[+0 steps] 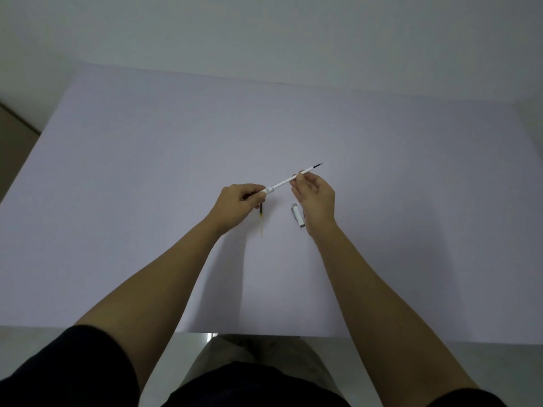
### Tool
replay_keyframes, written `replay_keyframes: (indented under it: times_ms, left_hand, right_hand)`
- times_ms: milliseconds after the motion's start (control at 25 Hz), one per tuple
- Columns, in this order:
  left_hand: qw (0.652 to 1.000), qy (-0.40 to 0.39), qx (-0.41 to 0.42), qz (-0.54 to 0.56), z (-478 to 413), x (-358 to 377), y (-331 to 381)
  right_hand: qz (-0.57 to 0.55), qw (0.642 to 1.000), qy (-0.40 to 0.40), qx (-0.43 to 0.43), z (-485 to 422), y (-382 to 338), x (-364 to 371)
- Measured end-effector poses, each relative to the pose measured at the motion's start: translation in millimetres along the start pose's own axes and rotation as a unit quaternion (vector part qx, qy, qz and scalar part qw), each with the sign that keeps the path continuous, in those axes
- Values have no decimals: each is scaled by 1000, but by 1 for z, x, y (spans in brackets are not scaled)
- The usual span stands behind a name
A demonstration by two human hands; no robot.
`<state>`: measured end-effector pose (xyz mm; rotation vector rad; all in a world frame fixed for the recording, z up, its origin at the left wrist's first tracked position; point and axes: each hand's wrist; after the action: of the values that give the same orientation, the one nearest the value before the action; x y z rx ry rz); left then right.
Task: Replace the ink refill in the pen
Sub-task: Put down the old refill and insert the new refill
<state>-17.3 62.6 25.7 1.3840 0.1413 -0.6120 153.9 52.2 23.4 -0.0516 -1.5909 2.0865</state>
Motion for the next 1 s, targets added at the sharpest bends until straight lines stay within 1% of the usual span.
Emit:
replay_keyframes:
  times_ms: [160,320,400,520,600,720,800,840,920,1000]
  left_hand:
    - [1000,7,1,-3,0,-1,1]
    - [1000,7,14,-6,-1,-1,3]
    - [1000,10,13,0,-2,-1,4]
    - [1000,13,8,6,-4,-2,6]
    - [1000,14,9,14,-4,-2,7]
    - [1000,15,17,11,-5,-2,10]
    - [1000,17,17,10,-6,-3,11]
    - [1000,19,15,12,-6,-3,12]
    - [999,25,10,23,-7,-5,12]
    - [999,27,8,30,-6,-7,12]
  right_hand:
    - [-7,1000,-11,11,4,2,0]
    - [26,997,-66,27,7,3,1]
    - [45,995,-78,32,7,2,3]
    - [35,999,-29,15,4,-4,4]
    - [39,999,-20,2,2,-5,4]
    - [91,993,-69,-6,5,-3,6]
    - [121,989,-83,-10,5,-1,5]
    - [129,989,-74,-8,3,0,2]
    - [160,987,-27,-3,-4,1,-8]
    - [238,971,33,-13,-13,5,-23]
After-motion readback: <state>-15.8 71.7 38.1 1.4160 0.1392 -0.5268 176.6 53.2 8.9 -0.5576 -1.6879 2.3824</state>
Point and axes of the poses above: each hand's wrist, its own z-axis away from the middle knuckle, its own x-axis out of the palm, y = z × x, and after that the axes turned 2 degrees about -z, right-handed
